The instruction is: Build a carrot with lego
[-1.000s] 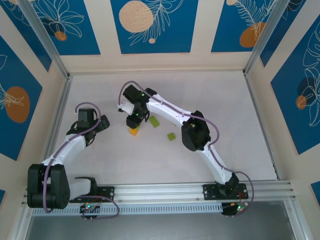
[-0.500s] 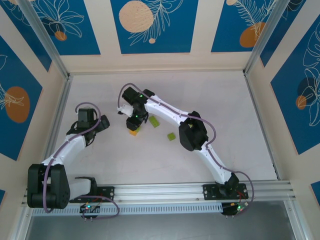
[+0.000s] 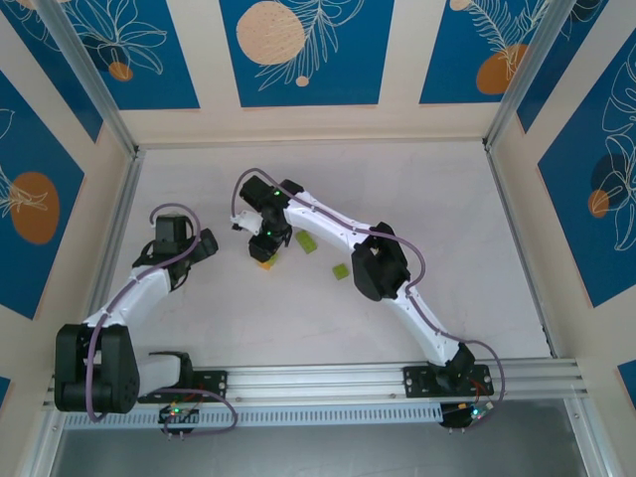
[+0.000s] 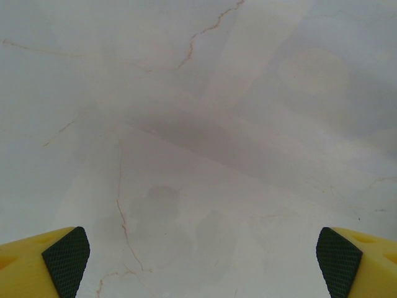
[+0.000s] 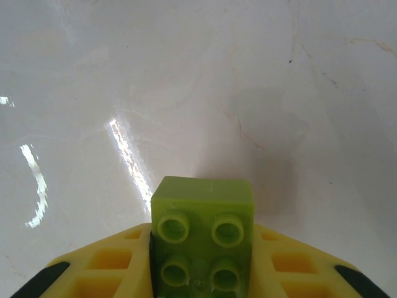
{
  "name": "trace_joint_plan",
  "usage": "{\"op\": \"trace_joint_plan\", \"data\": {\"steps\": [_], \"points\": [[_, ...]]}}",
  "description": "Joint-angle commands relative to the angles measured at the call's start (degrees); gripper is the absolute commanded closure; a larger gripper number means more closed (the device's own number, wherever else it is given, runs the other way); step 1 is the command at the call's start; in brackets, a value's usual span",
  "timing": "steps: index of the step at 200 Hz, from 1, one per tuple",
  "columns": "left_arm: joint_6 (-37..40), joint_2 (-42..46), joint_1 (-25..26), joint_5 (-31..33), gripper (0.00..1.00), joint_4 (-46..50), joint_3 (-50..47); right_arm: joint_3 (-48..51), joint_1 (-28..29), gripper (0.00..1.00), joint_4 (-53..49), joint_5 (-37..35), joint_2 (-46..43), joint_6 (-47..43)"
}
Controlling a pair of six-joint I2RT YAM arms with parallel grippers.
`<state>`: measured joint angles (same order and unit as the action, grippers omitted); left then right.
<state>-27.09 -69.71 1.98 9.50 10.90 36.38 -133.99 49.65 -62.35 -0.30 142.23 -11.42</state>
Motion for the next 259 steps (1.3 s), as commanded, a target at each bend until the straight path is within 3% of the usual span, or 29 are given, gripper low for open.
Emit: {"op": "trace_joint_plan", "data": {"steps": [1, 142, 259], "points": [[-0.24, -0.50, -0.90, -0.36, 0.03, -0.97, 0.36, -1.27, 0.71, 0.67, -1.90, -0.30, 2.28, -0.14], [-0.04, -1.01, -1.35, -1.06, 0.03, -1.71, 0.35, -2.68, 2.37, 0.67, -5.22, -4.44, 7.34, -4.43], [-0.07, -1.74, -1.71, -1.81, 0.03, -2.40, 0.36, -12.25, 1.15, 0.64, -10.03, -0.37, 11.16, -5.05]]}}
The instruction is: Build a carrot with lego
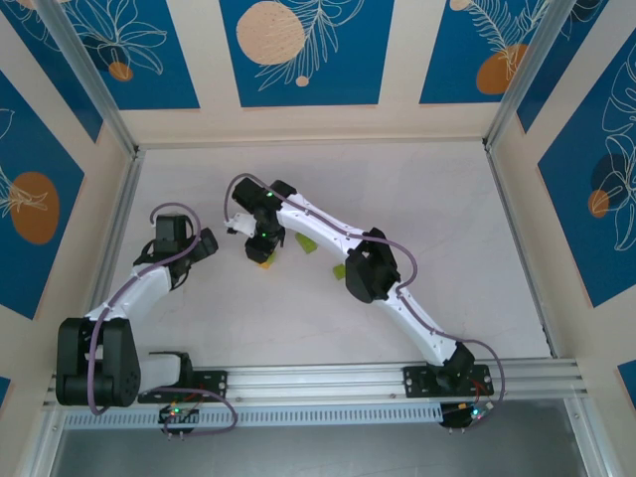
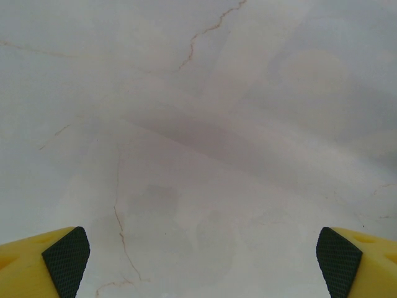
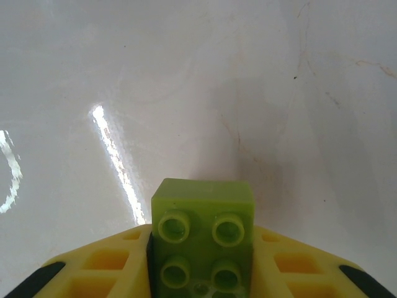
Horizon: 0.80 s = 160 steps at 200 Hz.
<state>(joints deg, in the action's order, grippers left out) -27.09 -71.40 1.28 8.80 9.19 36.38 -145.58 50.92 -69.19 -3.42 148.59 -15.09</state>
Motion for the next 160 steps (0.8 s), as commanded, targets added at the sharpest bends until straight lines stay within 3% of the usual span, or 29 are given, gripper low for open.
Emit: {"op": "trace_joint_plan", "data": {"steps": [1, 75, 130, 160], "points": [[-0.07, -0.06, -1.01, -1.13, 0.03, -0.68, 0.36, -0.67, -0.12, 0.64, -3.30, 2.74, 4.87, -1.45], [0.02, -0.98, -1.08, -1.41, 0.03, -1.40, 0.29, 3.49, 0.83, 0.63, -7.60, -1.72, 7.93, -3.74], [0.12, -1.18, -1.10, -1.59, 0.03, -1.74, 0.02, 3.55, 0.23, 0.67, -10.52, 2.26, 9.43, -1.29], [0.05, -1.15, -1.19, -1.77, 0.03, -1.68, 0.09, 6.53, -1.19, 0.68, -5.81, 2.21, 5.15, 2.32]]}}
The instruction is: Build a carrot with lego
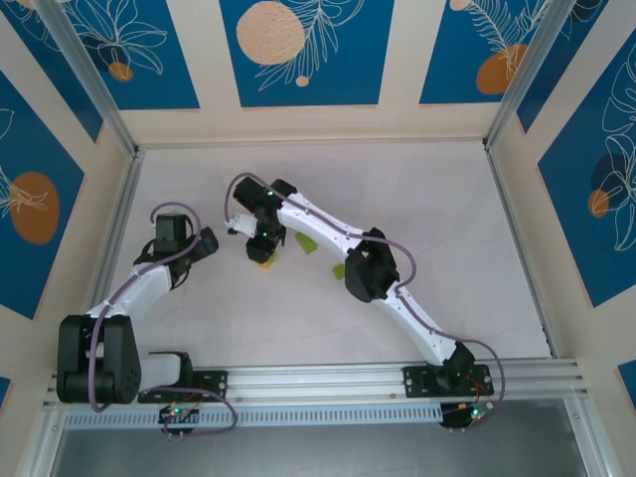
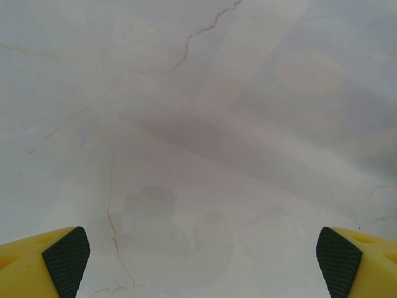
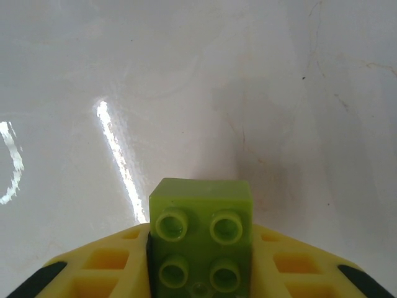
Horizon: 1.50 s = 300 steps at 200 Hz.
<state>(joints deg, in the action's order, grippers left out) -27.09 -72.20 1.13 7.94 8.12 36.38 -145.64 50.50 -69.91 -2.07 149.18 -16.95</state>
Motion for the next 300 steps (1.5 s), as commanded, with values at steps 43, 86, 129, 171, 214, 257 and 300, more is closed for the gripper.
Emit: {"op": "trace_joint_plan", "data": {"steps": [43, 86, 129, 171, 214, 257, 300], "points": [[0.02, 0.18, -1.04, -0.91, 0.03, -0.41, 0.04, 6.94, -3.79, 0.67, -1.01, -4.16, -5.82, 16.16], [-0.26, 0.15, -1.04, -1.43, 0.03, -0.21, 0.11, 13.54, -5.07, 0.66, -2.03, -8.72, -14.99, 26.62], [-0.51, 0.21, -1.04, -1.75, 0.03, -0.10, 0.15, 32.72, -3.35, 0.67, 8.10, -9.63, -24.41, 33.04], [-0.62, 0.06, -1.05, -2.03, 0.03, 0.04, 0.28, 45.60, 0.21, 0.67, 20.19, -9.80, -31.44, 35.61], [-0.59, 0.31, -0.99, -1.71, 0.03, 0.20, 0.02, 50.20, 2.64, 0.67, 26.79, -10.25, -32.34, 34.97], [-0.59, 0.54, -1.03, -1.46, 0.03, 0.31, -0.26, 52.84, 3.46, 0.67, 28.27, -9.01, -32.45, 33.69], [-0.56, 0.29, -1.04, -1.46, 0.03, 0.19, -0.07, 54.88, 4.05, 0.66, 27.63, -8.48, -33.23, 33.18]]}}
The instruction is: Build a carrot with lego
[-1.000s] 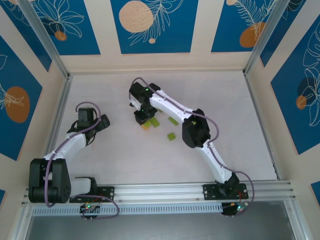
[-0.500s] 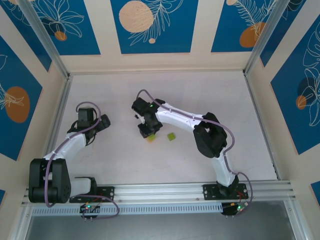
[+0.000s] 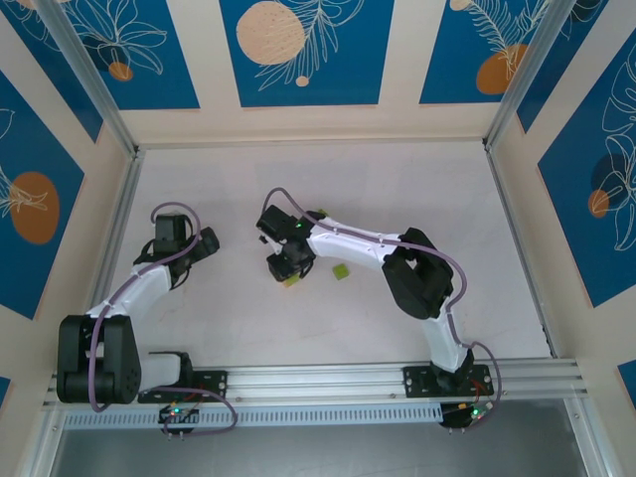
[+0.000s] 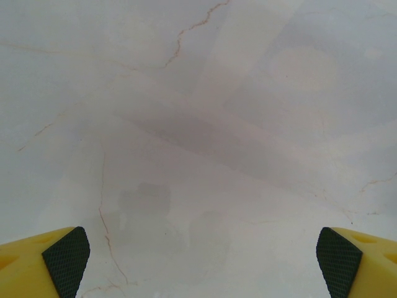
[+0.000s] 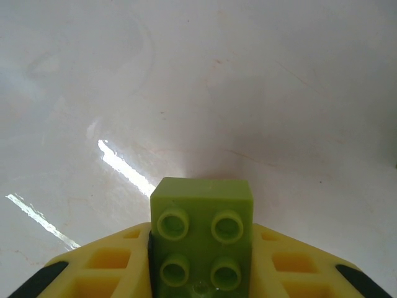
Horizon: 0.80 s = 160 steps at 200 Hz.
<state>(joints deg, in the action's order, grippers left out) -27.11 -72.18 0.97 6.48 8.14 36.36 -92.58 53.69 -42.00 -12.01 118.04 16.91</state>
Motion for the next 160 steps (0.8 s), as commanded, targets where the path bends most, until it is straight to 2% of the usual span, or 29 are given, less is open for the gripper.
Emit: {"op": "trace_joint_plan", "data": {"steps": [1, 20, 43, 86, 124, 160], "points": [[-0.55, 0.23, -0.88, 0.01, 0.03, 0.19, -0.05, 1.84, 0.88, 0.66, -0.23, 1.42, -2.10, -0.66], [-0.56, 0.33, -0.88, 0.16, 0.03, 0.20, -0.13, 2.31, 0.81, 0.62, -0.47, 1.29, -2.69, -0.56], [-0.48, 0.28, -0.88, 0.12, 0.03, 0.15, -0.23, 2.25, 0.93, 0.49, -0.69, 0.94, -3.54, -0.39], [-0.46, 0.54, -0.88, 0.09, 0.03, 0.22, -0.14, -1.00, 1.24, 0.31, -3.32, 0.61, -6.32, -0.94], [-0.54, 0.59, -0.84, 0.02, 0.03, 0.29, -0.16, -5.10, 0.31, 0.27, -7.46, -1.81, -9.23, -1.97], [-0.49, 0.55, -0.87, -0.06, 0.03, 0.25, -0.22, -8.51, -4.83, 0.27, -9.33, -4.23, -5.86, -4.04]]}}
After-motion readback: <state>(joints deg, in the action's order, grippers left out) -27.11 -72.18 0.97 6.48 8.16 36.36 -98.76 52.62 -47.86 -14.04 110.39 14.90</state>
